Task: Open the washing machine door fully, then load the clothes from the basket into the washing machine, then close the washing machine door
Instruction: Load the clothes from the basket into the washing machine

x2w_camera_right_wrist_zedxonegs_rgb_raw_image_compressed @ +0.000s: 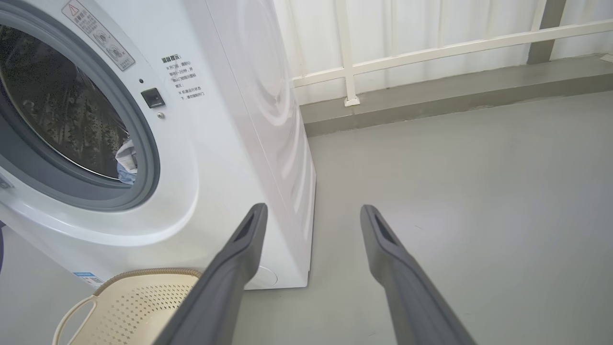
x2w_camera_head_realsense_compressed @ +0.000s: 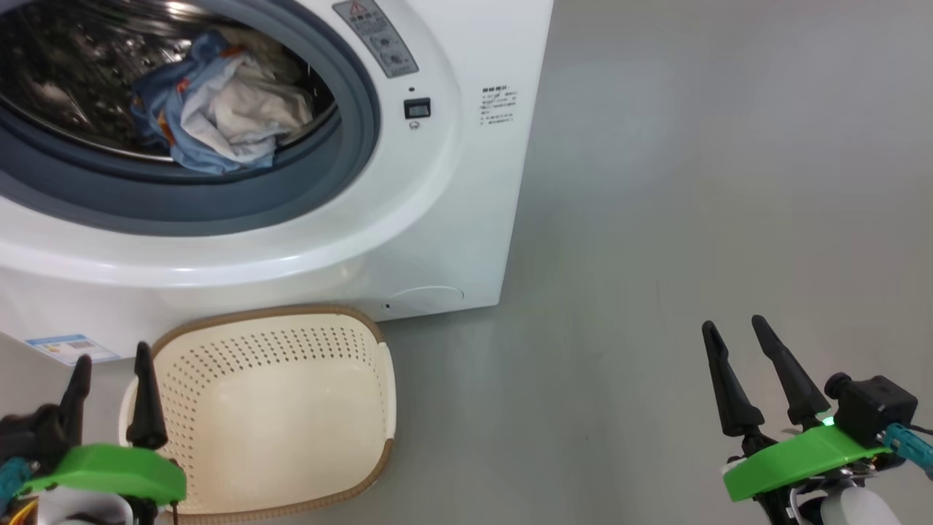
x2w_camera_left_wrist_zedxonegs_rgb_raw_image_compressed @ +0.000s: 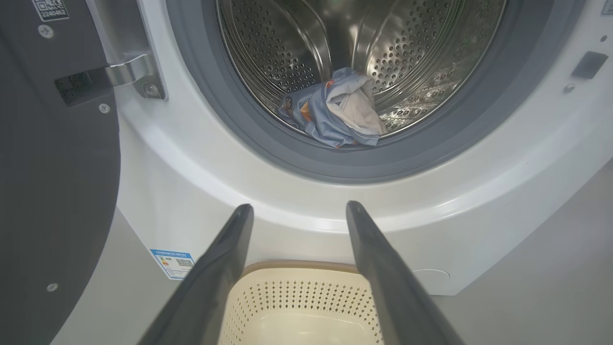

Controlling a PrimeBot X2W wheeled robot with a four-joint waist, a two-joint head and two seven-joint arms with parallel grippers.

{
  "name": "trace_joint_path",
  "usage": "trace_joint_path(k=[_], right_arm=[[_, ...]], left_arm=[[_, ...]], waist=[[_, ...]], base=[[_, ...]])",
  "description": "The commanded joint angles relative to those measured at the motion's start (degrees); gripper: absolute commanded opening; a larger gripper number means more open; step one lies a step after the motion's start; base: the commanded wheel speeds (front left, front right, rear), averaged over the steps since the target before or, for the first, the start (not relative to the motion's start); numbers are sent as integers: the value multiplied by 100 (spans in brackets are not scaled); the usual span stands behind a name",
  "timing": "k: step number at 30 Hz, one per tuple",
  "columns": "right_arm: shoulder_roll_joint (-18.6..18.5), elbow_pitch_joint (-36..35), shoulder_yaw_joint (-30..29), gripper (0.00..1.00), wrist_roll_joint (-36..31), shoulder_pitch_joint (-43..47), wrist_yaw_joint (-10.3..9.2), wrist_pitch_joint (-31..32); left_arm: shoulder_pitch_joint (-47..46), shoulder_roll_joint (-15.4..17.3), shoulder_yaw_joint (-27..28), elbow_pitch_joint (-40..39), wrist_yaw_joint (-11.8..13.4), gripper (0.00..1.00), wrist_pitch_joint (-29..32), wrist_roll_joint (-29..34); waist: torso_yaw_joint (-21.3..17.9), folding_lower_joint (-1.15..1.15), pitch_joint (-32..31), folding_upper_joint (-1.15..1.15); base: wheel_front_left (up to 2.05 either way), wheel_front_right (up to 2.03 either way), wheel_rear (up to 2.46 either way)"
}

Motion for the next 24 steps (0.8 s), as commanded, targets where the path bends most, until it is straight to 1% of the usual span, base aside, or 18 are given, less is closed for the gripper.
trace_joint_path(k=[1,6,16,24], right_arm=[[-96,-123,103,100,38,87,9,-27],[-182,-138,25,100,71,308,9,-27],[-274,-161,-79,100,132,709,9,-27],[-291,-223,-217,100,158,937,9,-27]], left_arm=[[89,129,231,-197,-9,100,-32,43],[555,43,214,-456,-9,100,-32,61],[1199,-35,232,-808,-9,100,-32,38],[1667,-73,300,-1172,-9,100,-32,60]], waist=[[40,0,-150,0],[100,0,-458,0],[174,0,-834,0],[204,0,-975,0]], base=[[0,0,0],[0,0,0],[0,0,0],[0,0,0]])
